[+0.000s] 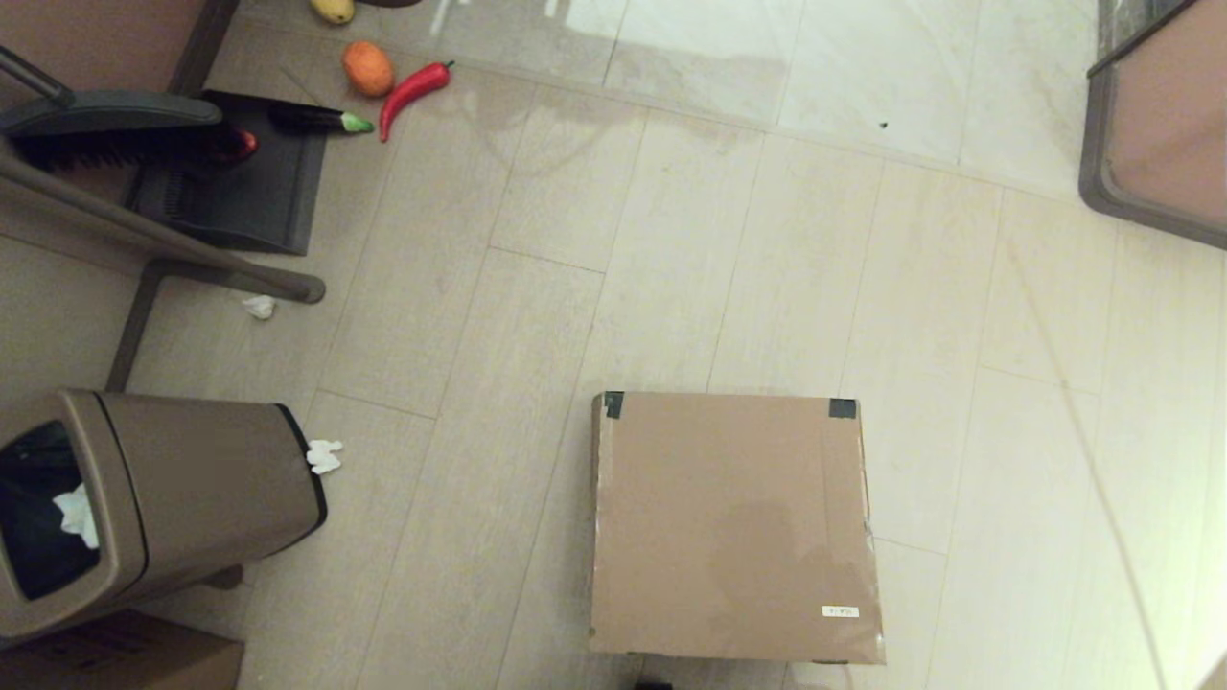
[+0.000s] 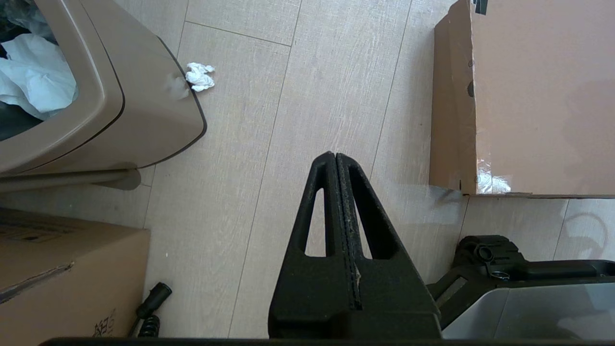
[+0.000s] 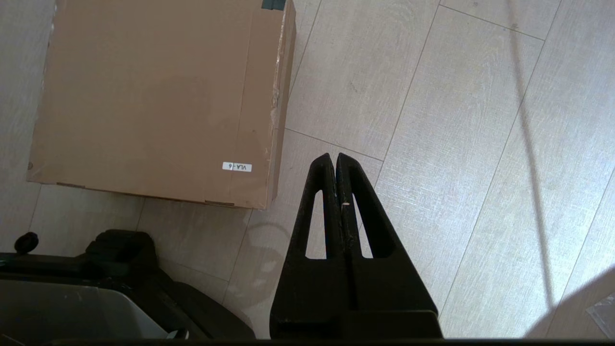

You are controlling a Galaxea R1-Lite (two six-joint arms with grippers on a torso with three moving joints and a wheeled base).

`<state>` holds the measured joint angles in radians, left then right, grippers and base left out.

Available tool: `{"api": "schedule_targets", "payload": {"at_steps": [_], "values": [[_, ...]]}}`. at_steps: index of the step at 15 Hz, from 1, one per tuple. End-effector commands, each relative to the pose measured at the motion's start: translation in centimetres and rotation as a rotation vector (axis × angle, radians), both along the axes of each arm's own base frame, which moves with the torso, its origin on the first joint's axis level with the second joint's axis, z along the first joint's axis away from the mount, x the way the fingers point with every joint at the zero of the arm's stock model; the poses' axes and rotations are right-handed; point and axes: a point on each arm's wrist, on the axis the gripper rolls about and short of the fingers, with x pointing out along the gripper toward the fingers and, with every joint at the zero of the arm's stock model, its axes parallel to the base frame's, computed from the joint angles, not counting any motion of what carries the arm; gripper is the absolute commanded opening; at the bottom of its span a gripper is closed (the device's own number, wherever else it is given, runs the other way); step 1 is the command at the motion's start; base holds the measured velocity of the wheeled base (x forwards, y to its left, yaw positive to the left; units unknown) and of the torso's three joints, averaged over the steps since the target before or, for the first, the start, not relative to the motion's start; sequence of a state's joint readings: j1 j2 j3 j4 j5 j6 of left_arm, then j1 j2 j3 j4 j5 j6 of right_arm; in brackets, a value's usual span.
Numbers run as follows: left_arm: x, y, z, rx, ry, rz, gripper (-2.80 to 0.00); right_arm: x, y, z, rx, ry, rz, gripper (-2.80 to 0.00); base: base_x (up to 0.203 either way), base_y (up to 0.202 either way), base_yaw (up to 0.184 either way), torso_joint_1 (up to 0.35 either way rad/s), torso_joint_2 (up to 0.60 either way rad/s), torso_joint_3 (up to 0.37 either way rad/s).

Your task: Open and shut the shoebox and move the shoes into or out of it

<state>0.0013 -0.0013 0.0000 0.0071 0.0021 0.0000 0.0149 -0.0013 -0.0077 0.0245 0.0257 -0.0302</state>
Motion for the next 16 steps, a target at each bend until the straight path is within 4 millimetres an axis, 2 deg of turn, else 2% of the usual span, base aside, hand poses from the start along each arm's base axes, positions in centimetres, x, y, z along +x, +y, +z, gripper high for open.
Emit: {"api": "schedule_targets", "payload": {"at_steps": [1,16], "values": [[0.0,0.0,0.0,0.0,0.0,0.001,-2.8,0.01,0.0,0.0,0.0,0.001,0.001,-2.8,0.0,0.0,0.0,0.0,0.0,0.0],[0.01,0.0,0.0,0.0,0.002,0.001,-2.8,0.01,0.0,0.0,0.0,0.001,0.001,-2.8,0.0,0.0,0.0,0.0,0.0,0.0]]}}
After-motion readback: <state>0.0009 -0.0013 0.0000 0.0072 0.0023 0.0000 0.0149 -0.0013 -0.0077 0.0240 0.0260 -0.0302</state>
